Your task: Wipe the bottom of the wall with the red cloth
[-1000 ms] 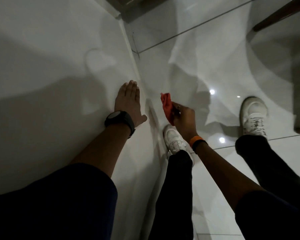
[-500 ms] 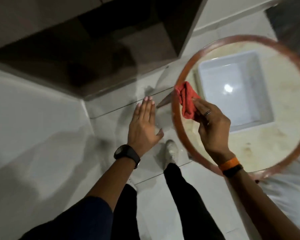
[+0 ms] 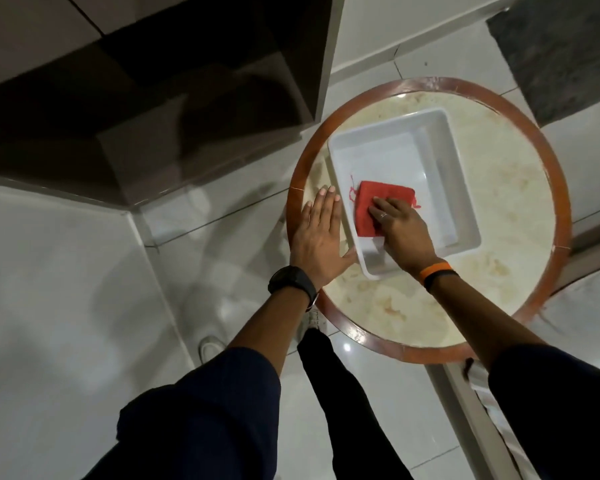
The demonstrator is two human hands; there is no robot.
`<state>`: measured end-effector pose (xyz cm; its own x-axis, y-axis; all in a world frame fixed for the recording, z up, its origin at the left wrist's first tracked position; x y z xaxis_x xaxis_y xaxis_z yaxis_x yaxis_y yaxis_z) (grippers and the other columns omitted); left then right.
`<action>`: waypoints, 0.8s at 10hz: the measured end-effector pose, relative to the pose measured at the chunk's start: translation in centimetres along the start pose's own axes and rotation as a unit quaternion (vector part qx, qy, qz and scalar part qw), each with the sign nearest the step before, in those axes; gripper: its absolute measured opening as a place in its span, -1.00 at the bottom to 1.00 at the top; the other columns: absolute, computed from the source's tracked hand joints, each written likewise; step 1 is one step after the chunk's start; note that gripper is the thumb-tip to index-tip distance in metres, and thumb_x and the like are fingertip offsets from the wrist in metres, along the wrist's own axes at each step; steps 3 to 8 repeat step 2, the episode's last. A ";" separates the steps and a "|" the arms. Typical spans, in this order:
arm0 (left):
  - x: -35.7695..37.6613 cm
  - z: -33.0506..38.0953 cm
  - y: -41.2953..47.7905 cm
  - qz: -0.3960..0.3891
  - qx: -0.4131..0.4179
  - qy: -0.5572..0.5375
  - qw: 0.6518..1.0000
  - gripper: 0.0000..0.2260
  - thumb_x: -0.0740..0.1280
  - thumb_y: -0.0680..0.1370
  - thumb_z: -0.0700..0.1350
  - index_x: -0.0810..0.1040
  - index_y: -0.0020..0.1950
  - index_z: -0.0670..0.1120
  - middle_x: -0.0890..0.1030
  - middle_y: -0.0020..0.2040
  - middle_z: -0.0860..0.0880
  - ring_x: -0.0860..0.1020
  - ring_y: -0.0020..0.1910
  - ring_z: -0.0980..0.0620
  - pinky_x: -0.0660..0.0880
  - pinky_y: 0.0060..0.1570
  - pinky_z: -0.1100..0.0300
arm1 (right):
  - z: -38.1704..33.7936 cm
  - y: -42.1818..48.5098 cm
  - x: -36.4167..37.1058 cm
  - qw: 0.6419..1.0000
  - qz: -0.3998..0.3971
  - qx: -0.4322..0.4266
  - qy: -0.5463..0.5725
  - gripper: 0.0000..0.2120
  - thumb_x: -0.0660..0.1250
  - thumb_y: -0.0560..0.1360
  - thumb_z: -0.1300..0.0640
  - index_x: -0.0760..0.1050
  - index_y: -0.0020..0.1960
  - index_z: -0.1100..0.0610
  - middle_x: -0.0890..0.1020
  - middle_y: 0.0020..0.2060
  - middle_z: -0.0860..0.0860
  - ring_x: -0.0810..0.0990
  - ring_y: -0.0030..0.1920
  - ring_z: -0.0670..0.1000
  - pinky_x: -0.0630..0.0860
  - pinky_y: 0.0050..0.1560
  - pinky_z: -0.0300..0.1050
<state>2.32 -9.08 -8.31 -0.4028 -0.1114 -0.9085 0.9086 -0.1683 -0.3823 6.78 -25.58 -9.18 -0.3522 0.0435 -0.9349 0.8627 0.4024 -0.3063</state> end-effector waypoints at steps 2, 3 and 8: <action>-0.3 -0.8 -1.4 0.011 -0.004 0.036 0.999 -0.10 0.14 0.57 0.36 -0.07 0.67 -0.20 -0.10 0.66 -0.20 -0.11 0.66 -0.14 -0.06 0.60 -0.11 | -0.2 -0.6 -0.1 0.999 -0.034 -0.004 -0.014 -0.42 0.37 0.59 0.18 0.29 0.56 0.22 0.34 0.56 0.21 0.28 0.58 0.28 0.23 0.60 0.26; -0.3 -0.8 -1.4 0.011 -0.004 0.036 0.999 -0.10 0.14 0.57 0.36 -0.07 0.67 -0.20 -0.10 0.66 -0.20 -0.11 0.66 -0.14 -0.06 0.60 -0.11 | -0.2 -0.6 -0.1 0.999 -0.034 -0.004 -0.014 -0.42 0.37 0.59 0.18 0.29 0.56 0.22 0.34 0.56 0.21 0.28 0.58 0.28 0.23 0.60 0.26; -0.3 -0.8 -1.4 0.011 -0.004 0.036 0.999 -0.10 0.14 0.57 0.36 -0.07 0.67 -0.20 -0.10 0.66 -0.20 -0.11 0.66 -0.14 -0.06 0.60 -0.11 | -0.2 -0.6 -0.1 0.999 -0.034 -0.004 -0.014 -0.42 0.37 0.59 0.18 0.29 0.56 0.22 0.34 0.56 0.21 0.28 0.58 0.28 0.23 0.60 0.26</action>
Point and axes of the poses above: each hand's wrist, its own y-axis towards the middle knuckle, its own x-axis out of the palm, z = x × y, the point moved 4 cm from there along y, towards the middle knuckle
